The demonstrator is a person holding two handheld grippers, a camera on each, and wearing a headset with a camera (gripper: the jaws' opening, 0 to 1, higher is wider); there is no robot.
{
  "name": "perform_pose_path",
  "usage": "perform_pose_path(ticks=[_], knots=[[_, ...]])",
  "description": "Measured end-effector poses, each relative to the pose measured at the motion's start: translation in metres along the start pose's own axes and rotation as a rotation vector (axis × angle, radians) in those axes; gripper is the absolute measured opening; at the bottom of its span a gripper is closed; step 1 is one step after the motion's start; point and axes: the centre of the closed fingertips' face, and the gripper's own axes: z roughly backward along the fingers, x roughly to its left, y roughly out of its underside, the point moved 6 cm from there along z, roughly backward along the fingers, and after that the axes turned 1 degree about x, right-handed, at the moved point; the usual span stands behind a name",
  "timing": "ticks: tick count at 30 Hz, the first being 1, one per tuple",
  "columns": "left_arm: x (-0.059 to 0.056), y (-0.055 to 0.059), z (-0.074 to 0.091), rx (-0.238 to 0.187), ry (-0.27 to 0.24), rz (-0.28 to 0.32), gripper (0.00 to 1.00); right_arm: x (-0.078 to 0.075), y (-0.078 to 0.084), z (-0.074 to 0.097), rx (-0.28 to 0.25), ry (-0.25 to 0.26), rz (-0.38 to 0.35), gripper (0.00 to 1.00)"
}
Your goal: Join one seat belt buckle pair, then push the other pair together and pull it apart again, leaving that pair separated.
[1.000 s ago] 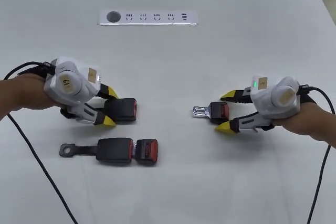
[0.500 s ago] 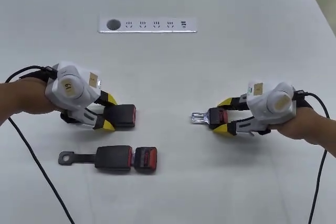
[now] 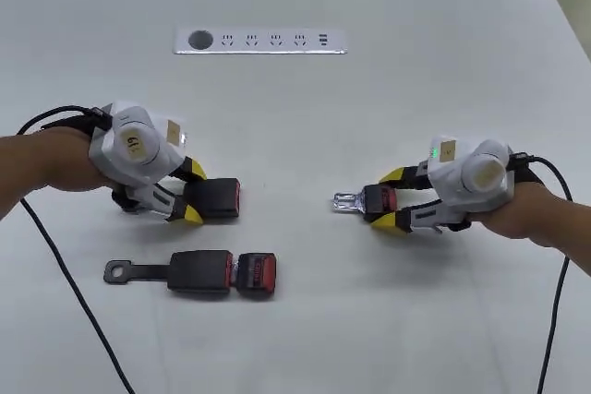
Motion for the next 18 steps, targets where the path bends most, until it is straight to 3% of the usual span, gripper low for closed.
perform_pose_path(ticks=[18], knots=[[0.002, 0.003, -0.001, -0.002, -0.007, 0.008, 0.33, 0.009, -0.034, -0.030, -0.041, -0.019, 0.017, 0.35]])
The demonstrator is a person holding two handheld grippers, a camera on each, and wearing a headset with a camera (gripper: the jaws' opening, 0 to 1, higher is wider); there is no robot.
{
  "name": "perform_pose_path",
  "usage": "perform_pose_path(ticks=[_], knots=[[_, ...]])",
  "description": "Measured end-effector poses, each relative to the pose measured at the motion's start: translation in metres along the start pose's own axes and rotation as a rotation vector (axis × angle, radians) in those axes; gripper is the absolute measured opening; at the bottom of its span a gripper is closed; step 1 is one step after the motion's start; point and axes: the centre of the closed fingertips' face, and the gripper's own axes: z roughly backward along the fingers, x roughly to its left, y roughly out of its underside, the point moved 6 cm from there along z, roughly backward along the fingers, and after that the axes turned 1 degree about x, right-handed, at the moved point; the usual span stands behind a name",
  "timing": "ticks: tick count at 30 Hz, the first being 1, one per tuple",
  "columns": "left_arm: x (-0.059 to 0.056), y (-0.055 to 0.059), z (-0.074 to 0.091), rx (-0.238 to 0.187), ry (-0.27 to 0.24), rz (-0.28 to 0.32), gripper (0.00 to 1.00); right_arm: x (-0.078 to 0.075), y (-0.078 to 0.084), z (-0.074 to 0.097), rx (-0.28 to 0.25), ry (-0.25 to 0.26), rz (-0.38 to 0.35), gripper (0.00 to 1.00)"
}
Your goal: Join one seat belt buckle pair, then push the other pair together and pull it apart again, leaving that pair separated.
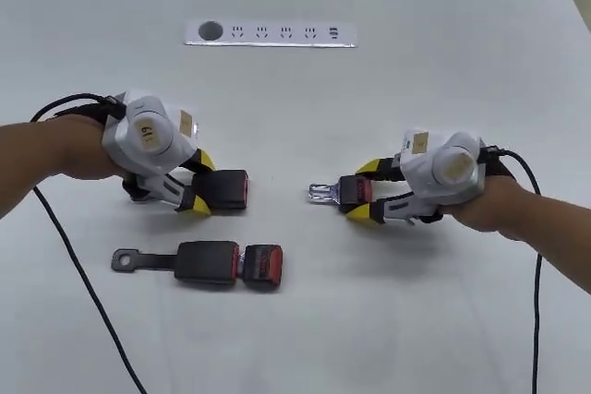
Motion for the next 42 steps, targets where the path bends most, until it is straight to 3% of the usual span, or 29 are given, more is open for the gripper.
perform_pose_path(ticks=[12, 27, 36, 42], knots=[[-0.001, -0.002, 0.000, 0.011, 0.003, -0.005, 0.33, 0.007, -0.030, -0.035, -0.045, -0.022, 0.024, 0.35], [0.000, -0.002, -0.002, 0.041, 0.006, -0.003, 0.33, 0.013, -0.057, -0.056, -0.095, -0.063, 0.038, 0.35], [0.001, -0.005, -0.001, 0.076, 0.010, -0.026, 0.33, 0.020, -0.065, -0.070, -0.098, -0.060, 0.044, 0.35], [0.002, -0.004, -0.001, 0.063, 0.002, -0.017, 0.33, 0.021, -0.065, -0.070, -0.099, -0.060, 0.046, 0.35]])
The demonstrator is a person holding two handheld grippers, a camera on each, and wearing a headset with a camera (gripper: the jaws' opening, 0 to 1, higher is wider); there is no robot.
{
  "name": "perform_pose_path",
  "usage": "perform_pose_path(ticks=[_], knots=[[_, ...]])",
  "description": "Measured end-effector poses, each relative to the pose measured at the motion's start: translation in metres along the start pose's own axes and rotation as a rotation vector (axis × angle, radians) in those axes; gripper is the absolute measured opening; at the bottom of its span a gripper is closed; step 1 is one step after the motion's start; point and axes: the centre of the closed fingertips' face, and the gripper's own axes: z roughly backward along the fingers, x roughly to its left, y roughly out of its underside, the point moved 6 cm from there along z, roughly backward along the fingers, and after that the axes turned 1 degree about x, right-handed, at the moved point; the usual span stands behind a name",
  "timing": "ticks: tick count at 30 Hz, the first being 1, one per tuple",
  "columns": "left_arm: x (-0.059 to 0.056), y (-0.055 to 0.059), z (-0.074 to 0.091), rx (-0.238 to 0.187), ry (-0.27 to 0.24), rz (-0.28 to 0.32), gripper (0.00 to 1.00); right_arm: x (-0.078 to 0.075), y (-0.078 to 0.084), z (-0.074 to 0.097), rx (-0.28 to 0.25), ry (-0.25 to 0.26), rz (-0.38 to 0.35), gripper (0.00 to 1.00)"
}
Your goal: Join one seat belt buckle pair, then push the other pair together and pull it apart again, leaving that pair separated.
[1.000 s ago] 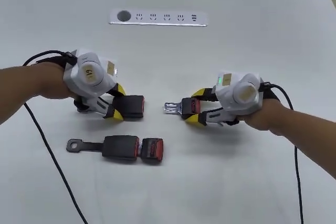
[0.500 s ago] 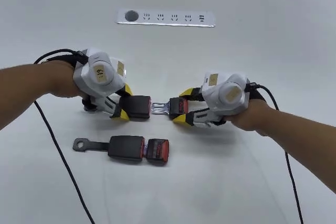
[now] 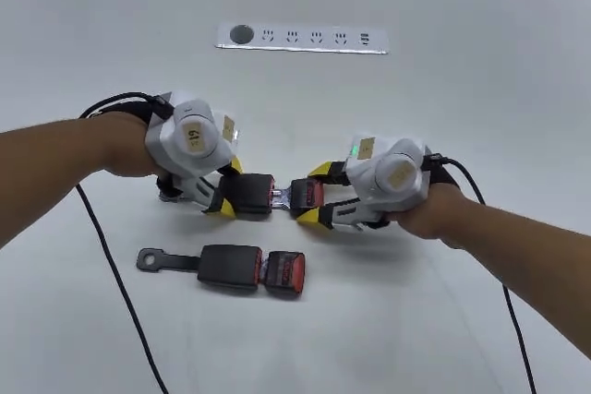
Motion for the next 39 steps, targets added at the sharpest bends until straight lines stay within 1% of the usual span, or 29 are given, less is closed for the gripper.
perform_pose_path(ticks=[3, 5, 7, 10, 12, 13, 14, 16, 21, 25, 31, 36, 39], knots=[[-0.001, -0.001, 0.000, -0.001, -0.007, 0.007, 0.33, 0.002, -0.001, -0.001, 0.000, 0.005, -0.005, 0.35], [-0.001, -0.002, 0.000, 0.006, -0.007, 0.005, 0.33, 0.004, -0.002, 0.000, 0.003, 0.008, -0.009, 0.34], [-0.001, -0.003, -0.001, 0.013, -0.008, 0.009, 0.33, 0.004, -0.002, -0.001, 0.005, 0.014, -0.029, 0.35], [-0.001, -0.003, -0.001, 0.011, -0.012, 0.022, 0.33, 0.004, -0.002, 0.000, 0.006, 0.024, -0.044, 0.34], [-0.002, -0.003, -0.001, 0.010, -0.017, 0.031, 0.33, 0.004, -0.004, 0.000, 0.001, 0.024, -0.055, 0.34], [-0.003, -0.004, -0.001, 0.008, -0.019, 0.038, 0.33, 0.006, -0.008, -0.004, -0.008, 0.022, -0.070, 0.34], [-0.003, -0.004, -0.001, 0.007, -0.019, 0.041, 0.32, 0.006, -0.010, -0.005, -0.007, 0.025, -0.064, 0.34], [-0.003, -0.005, -0.001, 0.012, -0.017, 0.034, 0.32, 0.007, -0.014, -0.010, 0.005, 0.030, -0.051, 0.34], [-0.005, -0.009, 0.000, 0.034, -0.011, 0.019, 0.32, 0.005, -0.015, -0.007, 0.009, 0.029, -0.077, 0.34], [-0.007, -0.010, 0.002, 0.031, -0.010, 0.017, 0.32, 0.005, -0.016, -0.008, 0.015, 0.035, -0.078, 0.34], [-0.005, -0.008, 0.000, 0.039, -0.007, 0.008, 0.33, 0.005, -0.017, -0.006, 0.023, 0.040, -0.075, 0.34], [-0.005, -0.009, 0.001, 0.044, 0.001, -0.010, 0.33, 0.005, -0.018, -0.006, 0.034, 0.037, -0.068, 0.35], [-0.004, -0.007, 0.001, 0.045, 0.001, -0.011, 0.33, 0.006, -0.018, -0.005, 0.036, 0.038, -0.065, 0.35]])
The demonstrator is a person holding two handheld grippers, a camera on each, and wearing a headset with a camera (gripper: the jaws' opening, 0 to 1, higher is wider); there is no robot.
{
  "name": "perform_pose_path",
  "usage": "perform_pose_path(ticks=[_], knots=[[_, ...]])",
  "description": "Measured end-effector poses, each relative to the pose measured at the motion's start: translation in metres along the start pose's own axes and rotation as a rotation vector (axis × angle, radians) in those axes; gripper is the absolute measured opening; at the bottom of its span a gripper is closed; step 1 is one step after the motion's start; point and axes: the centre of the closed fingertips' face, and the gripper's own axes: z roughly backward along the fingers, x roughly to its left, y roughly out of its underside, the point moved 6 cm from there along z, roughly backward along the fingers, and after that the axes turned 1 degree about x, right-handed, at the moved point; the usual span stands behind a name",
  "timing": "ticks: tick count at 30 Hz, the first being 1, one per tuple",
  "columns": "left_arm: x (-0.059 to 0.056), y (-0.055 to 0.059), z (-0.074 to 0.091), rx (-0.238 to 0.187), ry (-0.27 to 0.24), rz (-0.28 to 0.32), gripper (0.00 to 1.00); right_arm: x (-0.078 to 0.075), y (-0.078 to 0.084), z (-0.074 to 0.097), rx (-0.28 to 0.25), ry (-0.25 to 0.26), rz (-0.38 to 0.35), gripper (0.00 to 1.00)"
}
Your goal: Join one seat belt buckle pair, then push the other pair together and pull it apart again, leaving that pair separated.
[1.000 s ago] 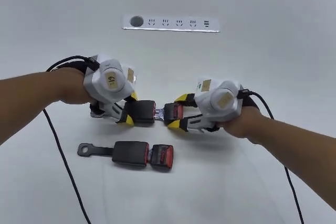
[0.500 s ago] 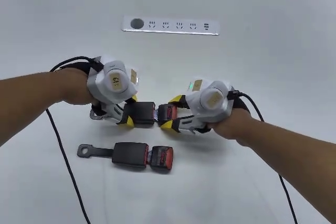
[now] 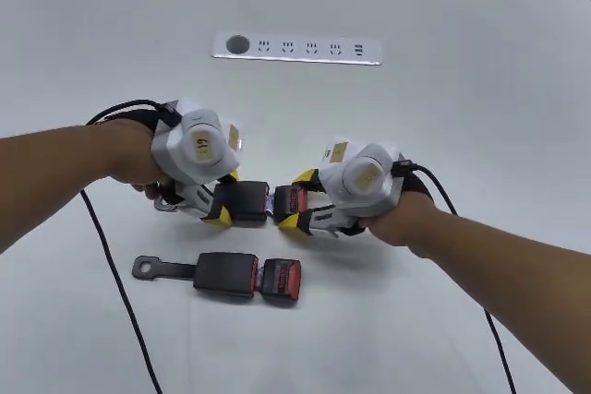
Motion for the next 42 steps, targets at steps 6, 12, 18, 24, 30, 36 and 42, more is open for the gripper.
perform_pose_path(ticks=[6, 12, 18, 24, 30, 36, 42], knots=[[0.0012, 0.0019, -0.0008, -0.001, 0.000, 0.001, 0.33, -0.0003, -0.0006, -0.0002, 0.005, 0.000, 0.006, 0.35], [0.0004, 0.0014, -0.0001, -0.002, 0.001, -0.001, 0.33, 0.0001, -0.0010, -0.0004, 0.011, 0.001, 0.008, 0.35], [0.0016, 0.0036, -0.0013, -0.004, 0.000, -0.002, 0.33, -0.0002, -0.0010, -0.0016, 0.013, 0.003, 0.011, 0.35], [0.0024, 0.0055, -0.0021, -0.012, 0.000, 0.001, 0.33, -0.0001, -0.0012, -0.0016, 0.016, 0.003, 0.015, 0.35], [0.0016, 0.0047, -0.0017, -0.008, -0.001, 0.001, 0.33, -0.0005, -0.0010, -0.0023, 0.016, 0.003, 0.016, 0.35], [0.0011, 0.0041, -0.0013, -0.011, -0.002, 0.002, 0.33, -0.0012, -0.0010, -0.0023, 0.015, 0.003, 0.015, 0.35], [0.0006, 0.0038, -0.0014, -0.010, -0.003, 0.004, 0.33, -0.0008, -0.0015, -0.0012, 0.015, 0.002, 0.017, 0.35]])
